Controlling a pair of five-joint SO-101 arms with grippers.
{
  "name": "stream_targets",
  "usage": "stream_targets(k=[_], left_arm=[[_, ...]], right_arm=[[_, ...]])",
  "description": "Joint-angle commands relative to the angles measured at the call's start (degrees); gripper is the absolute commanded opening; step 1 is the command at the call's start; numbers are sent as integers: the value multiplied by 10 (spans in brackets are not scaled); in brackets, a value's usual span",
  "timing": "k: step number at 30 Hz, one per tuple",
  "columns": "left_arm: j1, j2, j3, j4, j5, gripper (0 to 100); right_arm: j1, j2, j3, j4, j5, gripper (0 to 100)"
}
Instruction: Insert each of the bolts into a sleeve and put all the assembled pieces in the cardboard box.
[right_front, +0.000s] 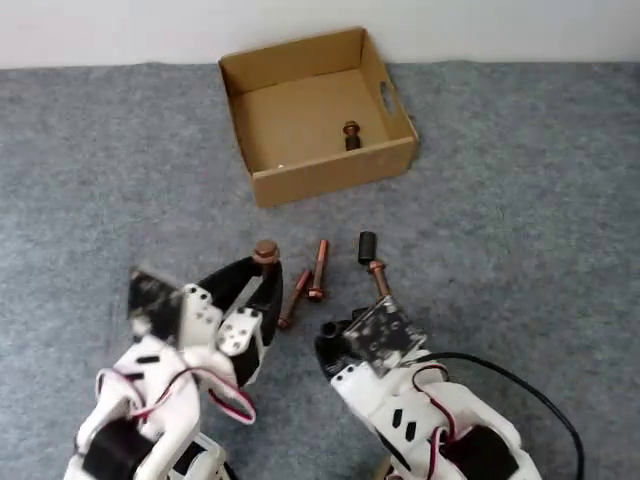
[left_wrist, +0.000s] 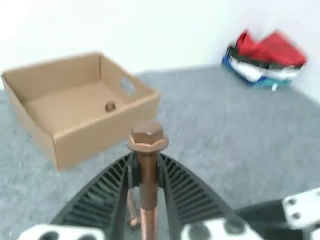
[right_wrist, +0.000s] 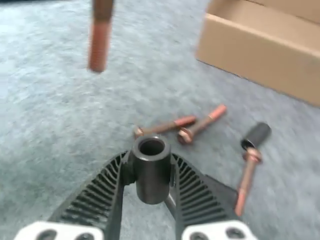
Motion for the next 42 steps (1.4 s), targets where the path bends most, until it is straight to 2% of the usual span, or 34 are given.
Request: stream_targets(k=[1, 8, 14, 20, 25, 33, 42], left_arm=[[1, -65, -3, -18, 37, 4], [5, -97, -3, -21, 120, 4], [38, -97, 5, -80, 155, 4], [40, -97, 47, -91, 155, 4], [69, -97, 61, -89, 153, 4], [86, -97, 63, -31, 149, 4], [89, -97, 108, -39, 122, 4]], right_arm=[[-35, -3, 3, -34, 40, 9], [-44, -2, 6, -73, 59, 8], [-44, -3, -6, -74, 59, 8], [-44, -3, -16, -74, 56, 8], [-43, -3, -32, -74, 55, 8], [-42, -3, -44, -74, 56, 8], [-42, -3, -45, -74, 56, 8]])
